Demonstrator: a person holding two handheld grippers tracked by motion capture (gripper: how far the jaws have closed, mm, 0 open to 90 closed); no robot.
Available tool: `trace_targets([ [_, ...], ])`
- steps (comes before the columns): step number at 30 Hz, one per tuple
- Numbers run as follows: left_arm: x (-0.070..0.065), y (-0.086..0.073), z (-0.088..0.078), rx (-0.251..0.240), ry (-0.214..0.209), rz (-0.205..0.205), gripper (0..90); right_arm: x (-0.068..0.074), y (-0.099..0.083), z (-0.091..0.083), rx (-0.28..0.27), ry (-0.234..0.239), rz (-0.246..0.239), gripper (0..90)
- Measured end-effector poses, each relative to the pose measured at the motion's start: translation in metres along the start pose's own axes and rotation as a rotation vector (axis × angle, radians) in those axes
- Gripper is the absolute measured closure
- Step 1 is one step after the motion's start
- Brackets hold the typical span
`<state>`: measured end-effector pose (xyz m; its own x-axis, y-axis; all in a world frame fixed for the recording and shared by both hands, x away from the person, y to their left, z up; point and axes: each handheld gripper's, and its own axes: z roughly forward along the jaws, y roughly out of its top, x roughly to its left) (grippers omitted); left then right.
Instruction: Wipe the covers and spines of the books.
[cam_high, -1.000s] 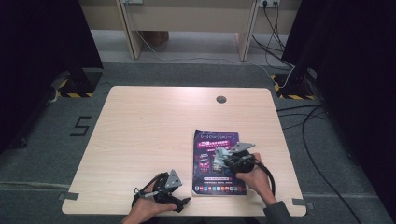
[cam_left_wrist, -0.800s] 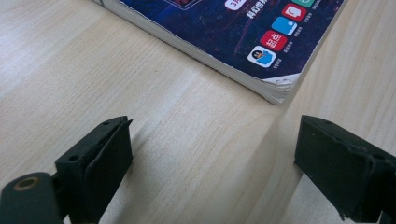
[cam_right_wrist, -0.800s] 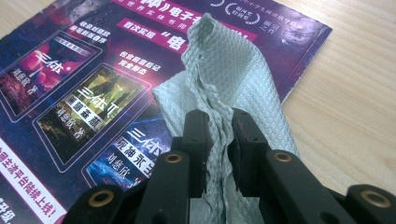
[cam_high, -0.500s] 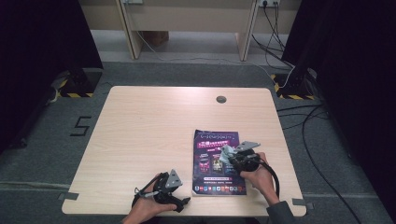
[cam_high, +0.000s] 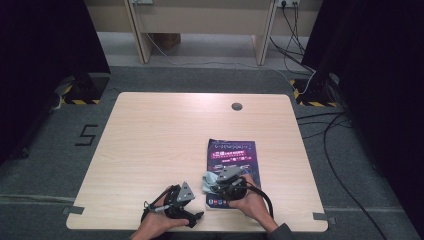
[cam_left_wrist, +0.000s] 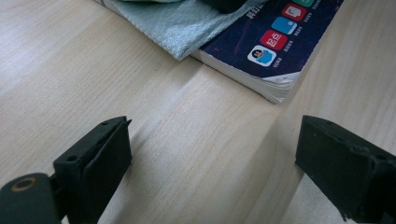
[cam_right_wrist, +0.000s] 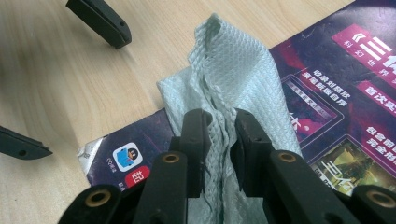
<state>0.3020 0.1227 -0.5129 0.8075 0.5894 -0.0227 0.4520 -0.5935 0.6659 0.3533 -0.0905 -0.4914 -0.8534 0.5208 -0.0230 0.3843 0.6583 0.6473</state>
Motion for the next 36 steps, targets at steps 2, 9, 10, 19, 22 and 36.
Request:
trace_targets([
  [2, 0.000, 0.000, 0.001, -0.003, 0.000, -0.004, 9.4, -0.003, -0.002, -0.001, -0.006, 0.013, 0.029, 77.8],
  [9, 0.000, 0.000, 0.000, -0.002, -0.001, -0.001, 9.3, -0.027, -0.023, -0.020, 0.005, -0.037, 0.087, 78.4],
  [10, 0.000, 0.000, 0.000, -0.003, -0.001, -0.002, 9.3, -0.032, -0.028, -0.024, 0.009, -0.053, 0.104, 78.4],
  [19, 0.000, 0.000, 0.000, -0.004, 0.000, -0.003, 9.3, -0.084, -0.061, -0.052, 0.005, -0.207, 0.253, 79.0],
  [22, 0.000, 0.000, 0.000, -0.004, -0.001, -0.003, 9.3, -0.086, -0.061, -0.052, 0.001, -0.210, 0.257, 78.3],
  [36, 0.000, 0.000, 0.001, -0.004, 0.000, -0.002, 8.8, -0.010, -0.019, -0.015, -0.016, -0.027, 0.067, 77.2],
])
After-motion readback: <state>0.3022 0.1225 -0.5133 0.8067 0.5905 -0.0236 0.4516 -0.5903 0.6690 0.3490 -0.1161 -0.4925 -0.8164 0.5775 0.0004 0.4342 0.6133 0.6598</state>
